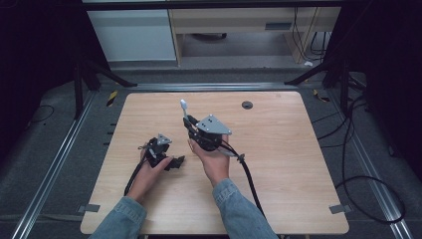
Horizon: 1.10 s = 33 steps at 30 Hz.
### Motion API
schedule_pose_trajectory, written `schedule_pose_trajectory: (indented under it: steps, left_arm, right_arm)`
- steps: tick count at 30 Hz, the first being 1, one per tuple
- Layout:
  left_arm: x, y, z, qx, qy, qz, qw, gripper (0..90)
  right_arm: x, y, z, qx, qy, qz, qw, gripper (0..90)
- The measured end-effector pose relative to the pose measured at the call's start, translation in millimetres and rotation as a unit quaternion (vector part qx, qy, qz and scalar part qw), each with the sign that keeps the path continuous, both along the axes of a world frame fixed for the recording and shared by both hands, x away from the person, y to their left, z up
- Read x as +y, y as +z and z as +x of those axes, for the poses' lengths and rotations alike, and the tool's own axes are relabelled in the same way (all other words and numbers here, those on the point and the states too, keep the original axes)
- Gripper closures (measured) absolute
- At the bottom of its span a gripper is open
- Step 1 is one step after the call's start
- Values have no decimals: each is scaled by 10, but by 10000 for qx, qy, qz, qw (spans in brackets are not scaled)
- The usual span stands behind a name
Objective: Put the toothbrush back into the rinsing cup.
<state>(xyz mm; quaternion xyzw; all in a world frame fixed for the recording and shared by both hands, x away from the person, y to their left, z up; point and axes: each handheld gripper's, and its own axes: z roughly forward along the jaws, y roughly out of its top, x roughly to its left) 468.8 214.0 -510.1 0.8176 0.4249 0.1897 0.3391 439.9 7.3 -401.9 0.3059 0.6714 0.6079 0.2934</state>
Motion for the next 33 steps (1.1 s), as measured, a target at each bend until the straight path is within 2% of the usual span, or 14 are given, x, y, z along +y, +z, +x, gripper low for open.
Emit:
schedule_pose_trajectory:
  steps: [2, 12, 33]
  left_arm:
    - [0, 0, 1, -1, 0, -1, 10000, 0]
    - [4, 2, 2, 11, -22, 21, 10000, 0]
    - [4, 3, 3, 11, -24, 22, 10000, 0]
  right_arm:
    - [-3, -13, 11, -21, -8, -49, 10000, 791]
    - [-4, -36, 42, 8, -61, 17, 10000, 791]
    - [-12, -124, 69, 64, -43, -100, 9999, 791]
